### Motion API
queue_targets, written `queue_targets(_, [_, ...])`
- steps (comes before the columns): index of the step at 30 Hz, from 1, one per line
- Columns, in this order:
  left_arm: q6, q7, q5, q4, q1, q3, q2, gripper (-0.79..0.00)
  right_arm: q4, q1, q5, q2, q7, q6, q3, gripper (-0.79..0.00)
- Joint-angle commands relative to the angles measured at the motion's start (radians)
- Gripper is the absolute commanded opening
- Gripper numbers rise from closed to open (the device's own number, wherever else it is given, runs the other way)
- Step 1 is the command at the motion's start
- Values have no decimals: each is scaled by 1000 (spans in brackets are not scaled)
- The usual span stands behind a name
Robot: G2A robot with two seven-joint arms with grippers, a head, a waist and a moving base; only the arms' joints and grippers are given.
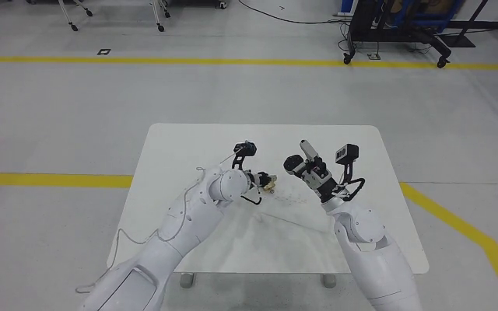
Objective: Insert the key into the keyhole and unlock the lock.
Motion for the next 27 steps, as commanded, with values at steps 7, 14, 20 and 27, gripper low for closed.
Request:
queue_targets(7, [-57, 228, 47, -105, 54, -93, 25, 0, 0, -1, 0, 0, -1, 1, -1, 0])
queue_targets(14, [-9, 521, 343, -275, 166, -154, 64, 0, -41, -26, -73, 10, -84, -68, 88, 0])
queue_targets(20, [52, 693, 485, -373, 243, -244, 87, 0, -169, -111, -83, 21, -170, -222, 250, 0])
queue_targets(27, [53, 694, 485, -373, 243, -245, 87, 0, -169, -111, -83, 21, -170, -223, 250, -1])
